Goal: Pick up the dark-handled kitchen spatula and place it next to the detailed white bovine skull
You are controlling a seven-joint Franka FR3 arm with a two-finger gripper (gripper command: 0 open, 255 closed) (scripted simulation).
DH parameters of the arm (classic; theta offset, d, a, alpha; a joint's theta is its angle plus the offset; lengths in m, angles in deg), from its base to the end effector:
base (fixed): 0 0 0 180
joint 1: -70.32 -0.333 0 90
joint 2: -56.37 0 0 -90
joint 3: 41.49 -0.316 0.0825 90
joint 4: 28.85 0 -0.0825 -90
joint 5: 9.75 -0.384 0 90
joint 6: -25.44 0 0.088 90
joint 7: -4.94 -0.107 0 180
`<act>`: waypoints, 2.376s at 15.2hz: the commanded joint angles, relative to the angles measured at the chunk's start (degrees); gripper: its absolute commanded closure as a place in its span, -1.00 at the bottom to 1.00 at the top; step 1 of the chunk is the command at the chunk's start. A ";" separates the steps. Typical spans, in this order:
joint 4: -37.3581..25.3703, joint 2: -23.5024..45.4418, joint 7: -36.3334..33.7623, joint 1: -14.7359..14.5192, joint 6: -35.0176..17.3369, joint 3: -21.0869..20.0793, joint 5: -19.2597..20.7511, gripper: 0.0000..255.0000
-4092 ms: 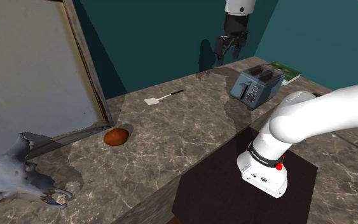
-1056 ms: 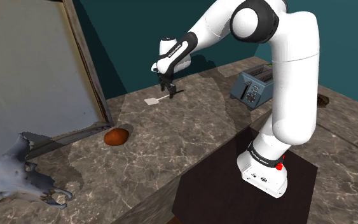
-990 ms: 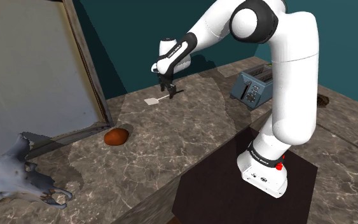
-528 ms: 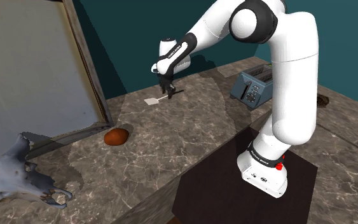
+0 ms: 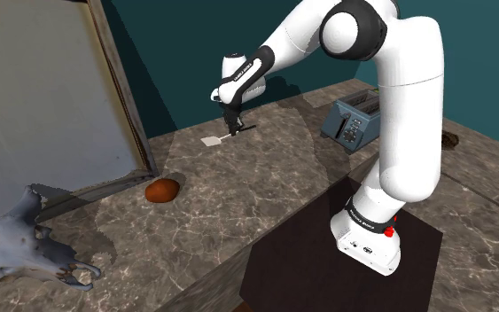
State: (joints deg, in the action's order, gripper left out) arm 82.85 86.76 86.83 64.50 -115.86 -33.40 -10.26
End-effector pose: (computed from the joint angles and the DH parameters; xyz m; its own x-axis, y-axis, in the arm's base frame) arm 0.6188 -0.0217 0.2064 0.1681 0.9835 -0.0663 0.9857 -0.1685 0.0004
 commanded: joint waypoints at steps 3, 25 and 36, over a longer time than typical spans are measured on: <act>0.08 -1.17 -0.04 -0.11 1.09 0.11 0.15 1.00; -2.52 -12.07 -0.32 -0.90 14.51 1.02 1.65 1.00; -6.11 -15.88 -0.32 -1.12 21.88 1.22 2.17 1.00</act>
State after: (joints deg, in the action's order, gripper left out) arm 77.12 71.22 86.44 63.36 -94.73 -32.22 -8.13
